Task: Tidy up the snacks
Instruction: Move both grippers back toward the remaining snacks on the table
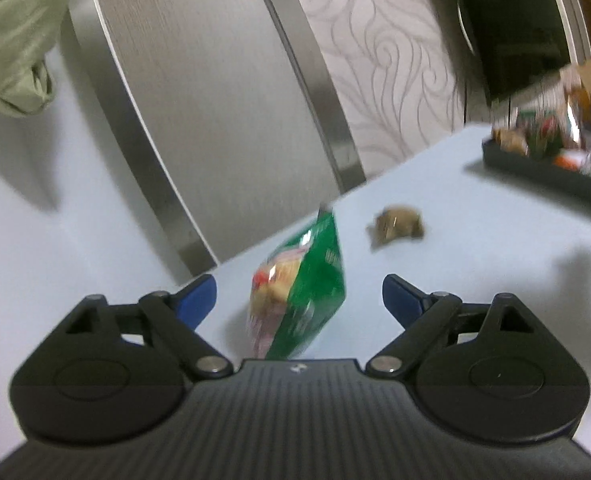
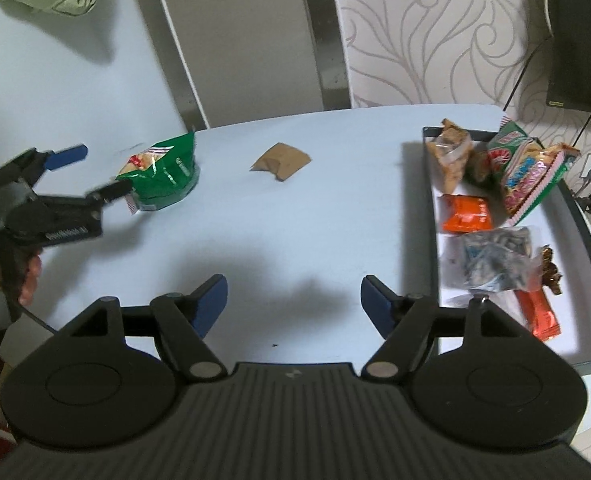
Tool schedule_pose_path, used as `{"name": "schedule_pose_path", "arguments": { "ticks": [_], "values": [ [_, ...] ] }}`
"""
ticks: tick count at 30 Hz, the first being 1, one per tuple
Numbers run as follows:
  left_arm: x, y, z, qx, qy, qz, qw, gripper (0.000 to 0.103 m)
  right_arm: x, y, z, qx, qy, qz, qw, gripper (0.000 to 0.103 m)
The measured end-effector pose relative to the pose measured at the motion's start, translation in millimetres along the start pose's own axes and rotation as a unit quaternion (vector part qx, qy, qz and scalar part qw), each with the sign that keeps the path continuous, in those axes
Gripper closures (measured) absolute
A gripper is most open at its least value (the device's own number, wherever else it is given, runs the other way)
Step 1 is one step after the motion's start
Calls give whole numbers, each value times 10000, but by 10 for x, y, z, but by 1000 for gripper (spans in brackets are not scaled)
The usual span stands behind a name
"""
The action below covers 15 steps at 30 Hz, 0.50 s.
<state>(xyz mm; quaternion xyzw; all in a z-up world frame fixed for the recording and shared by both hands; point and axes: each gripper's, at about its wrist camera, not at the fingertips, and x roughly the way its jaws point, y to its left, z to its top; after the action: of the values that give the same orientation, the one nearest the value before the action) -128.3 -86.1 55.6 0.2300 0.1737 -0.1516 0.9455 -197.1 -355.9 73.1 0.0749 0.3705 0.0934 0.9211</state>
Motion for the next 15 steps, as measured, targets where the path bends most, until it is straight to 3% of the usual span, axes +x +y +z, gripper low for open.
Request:
{"name": "schedule_pose_path", "arguments": {
  "ticks": [9,15],
  "values": [
    [615,310,-218,-56,303,-327,9990,12,-37,201,-77,116,120,-267,9995,24],
    [998,194,-158,309,378,-783,9957,12,-140,256,-209,309,247,-545,9977,24]
  ]
}}
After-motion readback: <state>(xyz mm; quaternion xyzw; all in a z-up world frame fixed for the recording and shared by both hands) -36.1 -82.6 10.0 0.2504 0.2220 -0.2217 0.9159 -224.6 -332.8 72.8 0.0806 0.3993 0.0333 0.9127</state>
